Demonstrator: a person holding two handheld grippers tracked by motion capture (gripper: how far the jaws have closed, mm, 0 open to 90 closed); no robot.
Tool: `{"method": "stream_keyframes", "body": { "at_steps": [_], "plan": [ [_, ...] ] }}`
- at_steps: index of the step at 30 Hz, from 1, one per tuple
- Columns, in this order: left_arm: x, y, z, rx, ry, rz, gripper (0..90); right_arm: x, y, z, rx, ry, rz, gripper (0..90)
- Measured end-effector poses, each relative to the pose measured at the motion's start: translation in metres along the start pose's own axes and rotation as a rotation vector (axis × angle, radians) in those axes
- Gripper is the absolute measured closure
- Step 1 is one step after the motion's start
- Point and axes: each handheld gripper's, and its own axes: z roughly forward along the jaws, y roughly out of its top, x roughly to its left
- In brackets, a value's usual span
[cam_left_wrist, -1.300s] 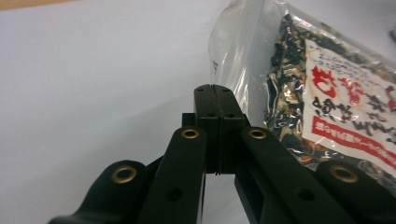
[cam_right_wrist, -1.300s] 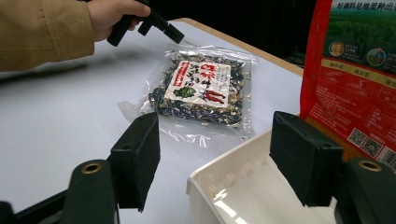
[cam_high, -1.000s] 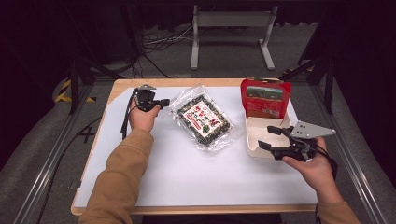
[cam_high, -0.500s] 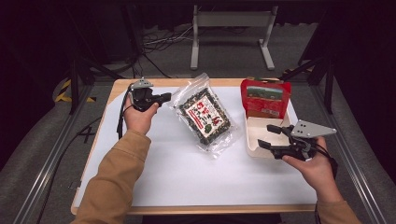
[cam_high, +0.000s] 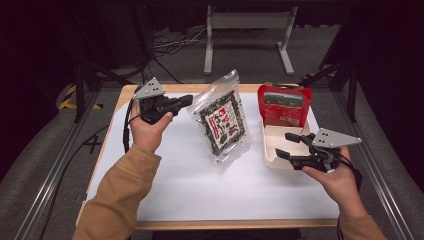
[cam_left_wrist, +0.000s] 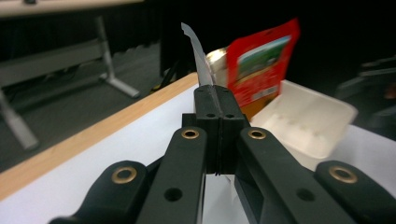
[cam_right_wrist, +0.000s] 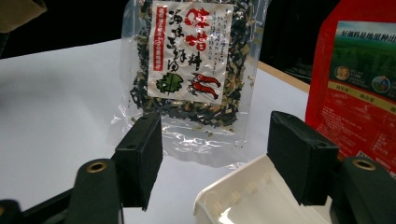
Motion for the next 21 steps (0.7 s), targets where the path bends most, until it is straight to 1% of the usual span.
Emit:
{"method": "stream_keyframes", "body": {
  "at_steps": [1,2,8,9,11,15,17,19,21],
  "plan": [
    [-0.006,0.003,-0.002,-0.013,-0.011,0.015,90.0,0.0,0.0,0.0,-0.001,-0.001,-0.001,36.6],
    [-0.011,0.005,-0.004,-0.022,-0.021,0.02,90.0,0.001,0.001,0.0,0.001,-0.001,-0.005,36.7],
    [-0.035,0.016,-0.017,-0.089,-0.07,0.078,90.0,0.004,0.003,-0.001,-0.002,-0.001,-0.015,36.9],
    [-0.039,0.018,-0.019,-0.096,-0.084,0.084,90.0,0.004,0.003,-0.001,-0.002,-0.001,-0.015,36.9],
    [-0.048,0.022,-0.022,-0.114,-0.109,0.109,90.0,0.005,0.004,-0.001,-0.001,-0.003,-0.019,37.1],
    [-0.057,0.025,-0.028,-0.13,-0.129,0.14,90.0,0.008,0.007,0.001,-0.001,0.003,-0.025,37.0],
    [-0.061,0.026,-0.03,-0.134,-0.141,0.147,90.0,0.008,0.009,0.002,-0.004,0.012,-0.03,36.8],
    [-0.063,0.026,-0.031,-0.135,-0.143,0.153,90.0,0.007,0.012,0.004,-0.009,0.019,-0.031,36.5],
    [-0.065,0.026,-0.032,-0.137,-0.152,0.151,90.0,0.007,0.015,0.007,-0.016,0.039,-0.023,36.6]
  ]
}}
